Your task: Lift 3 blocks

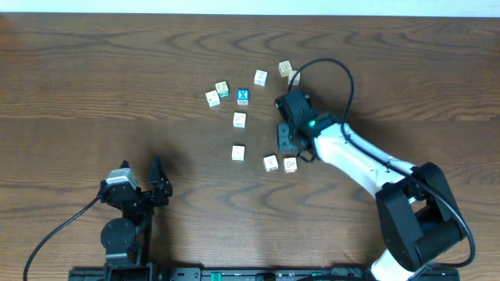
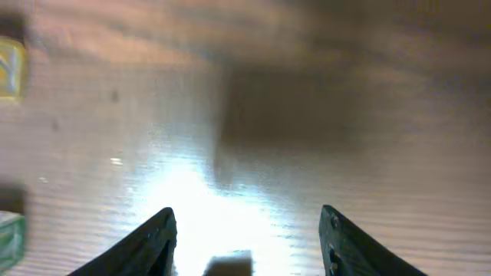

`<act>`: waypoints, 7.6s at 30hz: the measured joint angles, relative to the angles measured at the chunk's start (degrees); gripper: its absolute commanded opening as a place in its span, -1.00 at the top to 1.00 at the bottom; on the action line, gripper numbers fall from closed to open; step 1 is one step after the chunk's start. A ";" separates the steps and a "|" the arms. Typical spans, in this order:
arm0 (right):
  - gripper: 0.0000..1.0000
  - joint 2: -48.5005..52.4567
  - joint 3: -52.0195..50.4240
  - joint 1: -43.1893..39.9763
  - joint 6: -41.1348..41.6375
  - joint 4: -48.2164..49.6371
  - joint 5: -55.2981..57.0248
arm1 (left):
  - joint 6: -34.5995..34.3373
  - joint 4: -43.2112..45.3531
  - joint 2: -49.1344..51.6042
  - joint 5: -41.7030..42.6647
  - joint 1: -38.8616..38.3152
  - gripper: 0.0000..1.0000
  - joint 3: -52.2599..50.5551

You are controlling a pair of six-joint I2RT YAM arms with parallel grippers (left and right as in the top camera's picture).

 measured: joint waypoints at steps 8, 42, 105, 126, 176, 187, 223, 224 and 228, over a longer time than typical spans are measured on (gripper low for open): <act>-0.04 0.17 15.76 -3.02 -3.52 -14.05 -0.02 | 0.02 0.00 0.00 -0.39 0.00 -0.47 0.00; 0.07 -12.61 28.70 -26.82 -11.08 -34.03 -10.78 | 0.42 -29.64 69.61 13.51 -16.55 -0.47 54.07; 0.06 -12.41 -3.67 -26.82 -11.26 -14.12 -18.16 | -5.79 -22.91 98.18 -6.12 -38.36 -0.06 57.51; 0.07 -12.41 -3.67 -26.82 -11.26 -14.10 -18.14 | -9.25 -20.52 98.29 -8.13 -38.36 -0.04 57.51; 0.04 -12.41 -3.67 -26.82 -11.26 -13.77 -17.00 | -19.30 -25.44 98.79 -5.07 -44.63 0.28 57.51; 0.04 -12.41 -3.72 -26.82 -11.26 -13.75 -17.00 | -20.46 -25.44 98.79 -5.53 -44.74 0.27 57.51; 0.03 -12.41 -3.96 -26.82 -11.26 -13.75 -16.81 | -22.38 -24.28 98.79 -6.78 -44.74 0.46 57.77; 0.03 -12.44 -3.96 -26.82 -11.26 -13.75 -16.81 | -22.45 -24.33 98.79 -6.78 -44.74 0.46 57.79; 0.03 -12.41 -3.96 -26.82 -11.26 -13.75 -16.83 | -22.49 -24.46 98.77 -6.80 -44.92 0.46 57.83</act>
